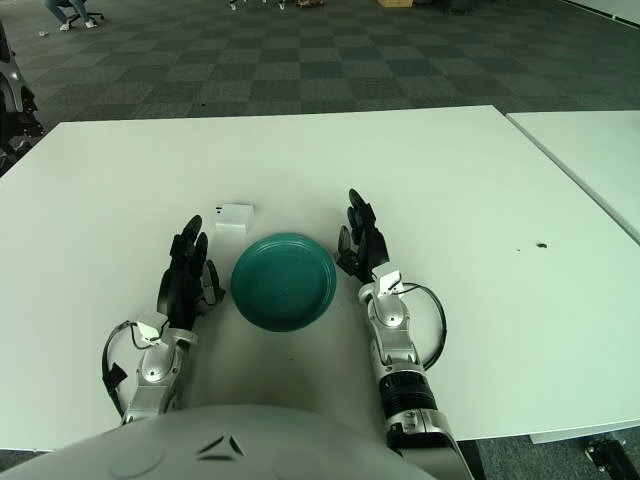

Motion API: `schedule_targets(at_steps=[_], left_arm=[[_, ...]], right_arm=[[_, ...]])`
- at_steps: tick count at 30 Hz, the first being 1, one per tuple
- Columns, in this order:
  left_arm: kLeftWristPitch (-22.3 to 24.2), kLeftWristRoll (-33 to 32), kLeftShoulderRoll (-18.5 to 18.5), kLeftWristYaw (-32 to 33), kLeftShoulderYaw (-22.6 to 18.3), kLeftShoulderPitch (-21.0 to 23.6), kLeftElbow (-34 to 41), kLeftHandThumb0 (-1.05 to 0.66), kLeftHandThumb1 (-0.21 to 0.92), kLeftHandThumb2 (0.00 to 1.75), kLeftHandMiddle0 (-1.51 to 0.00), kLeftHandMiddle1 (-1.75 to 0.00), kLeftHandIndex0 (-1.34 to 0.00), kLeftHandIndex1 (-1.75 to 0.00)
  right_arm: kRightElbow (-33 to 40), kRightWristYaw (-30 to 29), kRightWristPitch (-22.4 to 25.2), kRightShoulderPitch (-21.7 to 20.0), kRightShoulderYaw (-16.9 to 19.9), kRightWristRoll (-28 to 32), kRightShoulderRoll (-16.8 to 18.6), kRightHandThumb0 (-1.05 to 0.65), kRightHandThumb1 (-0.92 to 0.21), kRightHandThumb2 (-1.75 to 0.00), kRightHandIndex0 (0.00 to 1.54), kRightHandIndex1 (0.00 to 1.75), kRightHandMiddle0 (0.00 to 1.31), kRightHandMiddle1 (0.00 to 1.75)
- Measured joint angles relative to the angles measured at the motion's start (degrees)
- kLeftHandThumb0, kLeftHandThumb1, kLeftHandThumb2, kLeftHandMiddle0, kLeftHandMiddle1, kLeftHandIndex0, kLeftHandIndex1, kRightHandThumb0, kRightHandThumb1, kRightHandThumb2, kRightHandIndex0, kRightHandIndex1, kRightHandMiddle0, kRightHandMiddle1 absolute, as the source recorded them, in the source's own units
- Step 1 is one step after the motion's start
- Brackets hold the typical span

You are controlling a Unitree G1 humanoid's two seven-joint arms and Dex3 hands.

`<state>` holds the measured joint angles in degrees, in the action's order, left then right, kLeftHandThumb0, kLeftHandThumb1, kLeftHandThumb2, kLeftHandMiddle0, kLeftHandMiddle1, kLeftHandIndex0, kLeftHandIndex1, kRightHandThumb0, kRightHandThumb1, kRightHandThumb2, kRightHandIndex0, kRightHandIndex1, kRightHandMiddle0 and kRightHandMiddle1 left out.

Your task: Put the charger into the plate.

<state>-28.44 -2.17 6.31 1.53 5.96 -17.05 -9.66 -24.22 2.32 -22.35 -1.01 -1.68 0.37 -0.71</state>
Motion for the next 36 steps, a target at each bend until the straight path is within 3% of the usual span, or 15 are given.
schedule_targets(at_steps=[8,17,24,29,36], left_arm=[[0.67,-2.80,0.00,-0.80,-0.23,-0.02,0.53,-0.86,0.92,1.01,-0.22,-0.01,0.00,-0.56],[6.37,-4.93,-0.12,-0.38,-0.65,0.09,5.03,-0.82,0.92,0.99,-0.23,-0.01,0.00,-0.61],[6.39,9.07,-3.40,7.46,-1.73,5.94,1.95,-0.80,0.92,0.91,-0.24,-0.01,0.00,-0.68],[6.39,21.38,-9.65,14.48,-1.81,13.69,-2.52,-0.88,0.92,0.78,-0.29,-0.02,0.00,-0.74],[5.79,35.28,-20.62,22.54,0.26,26.37,-13.63,-1.03,0.92,0.59,-0.29,-0.01,-0.05,-0.98]], right_arm=[[-0.02,-0.01,0.01,-0.01,0.03,-0.01,0.08,-1.00,-0.92,-0.92,0.03,0.00,0.00,0.17],[-0.28,-0.16,0.02,-0.27,0.07,-0.31,0.11,-1.00,-0.92,-0.93,0.02,0.00,0.00,0.14],[-0.88,-0.67,-0.12,-1.05,0.10,-0.38,0.14,-1.01,-0.92,-0.93,0.03,0.00,0.00,0.14],[-1.96,-1.02,-0.59,-1.86,0.08,-0.45,0.33,-1.01,-0.92,-0.93,0.04,0.01,0.00,0.16],[-4.91,-1.64,-1.45,-4.00,0.11,-0.91,0.51,-1.01,-0.92,-0.92,0.04,0.01,0.00,0.14]])
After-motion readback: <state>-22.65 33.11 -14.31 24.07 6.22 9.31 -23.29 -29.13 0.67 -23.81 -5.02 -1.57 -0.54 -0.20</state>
